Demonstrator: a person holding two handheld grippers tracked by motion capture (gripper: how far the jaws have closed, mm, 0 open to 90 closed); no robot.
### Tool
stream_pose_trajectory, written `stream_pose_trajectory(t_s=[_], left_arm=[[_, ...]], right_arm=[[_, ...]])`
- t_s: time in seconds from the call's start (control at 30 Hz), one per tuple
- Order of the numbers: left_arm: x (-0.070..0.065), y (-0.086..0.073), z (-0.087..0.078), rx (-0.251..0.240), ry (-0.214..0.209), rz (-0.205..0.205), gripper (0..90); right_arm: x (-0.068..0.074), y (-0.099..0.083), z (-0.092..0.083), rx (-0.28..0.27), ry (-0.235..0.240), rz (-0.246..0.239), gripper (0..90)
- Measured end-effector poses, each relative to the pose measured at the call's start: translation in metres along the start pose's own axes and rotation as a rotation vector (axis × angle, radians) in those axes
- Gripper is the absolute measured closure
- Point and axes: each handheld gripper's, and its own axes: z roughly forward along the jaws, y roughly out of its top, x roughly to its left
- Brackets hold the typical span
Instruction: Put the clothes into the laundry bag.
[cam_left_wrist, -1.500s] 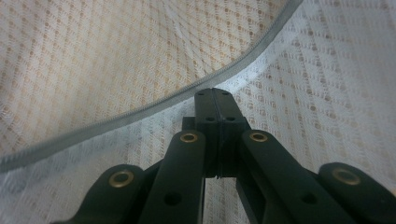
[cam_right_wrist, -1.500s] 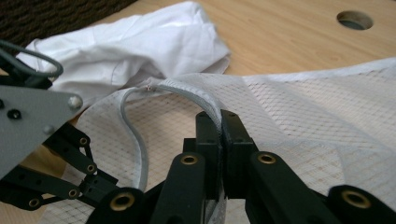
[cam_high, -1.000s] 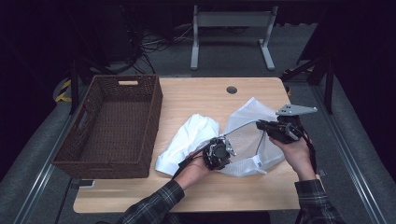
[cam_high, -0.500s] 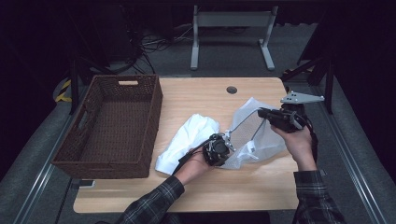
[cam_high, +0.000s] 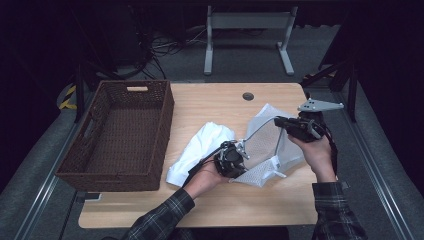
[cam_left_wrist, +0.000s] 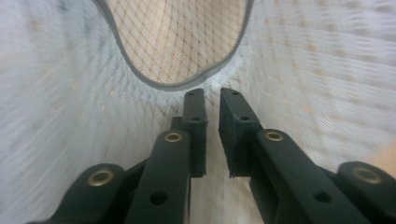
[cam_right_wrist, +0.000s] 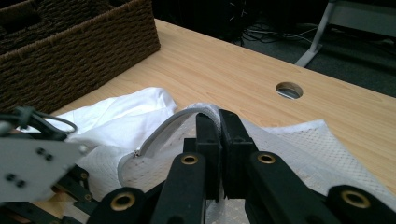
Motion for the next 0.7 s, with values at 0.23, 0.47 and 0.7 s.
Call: stream_pose_trajectory(t_s=[0.23,0.47,0.7], left_arm=[[0.000,-0.011,-0.038,-0.050,-0.011,-0.042,65.1],[0.009,-0.030,-0.070,-0.066,0.045,-0.075,58.5],[0.027,-0.045,-0.092,-0.103,0.099,-0.151,49.4]], right_arm=[[-0.003,-0.004,-0.001,0.004,-0.006,0.004,88.1],[-0.005,-0.007,-0.003,0.007,-0.008,0.009,88.1],[-0.006,-0.008,-0.004,0.005,-0.008,0.009,88.1]])
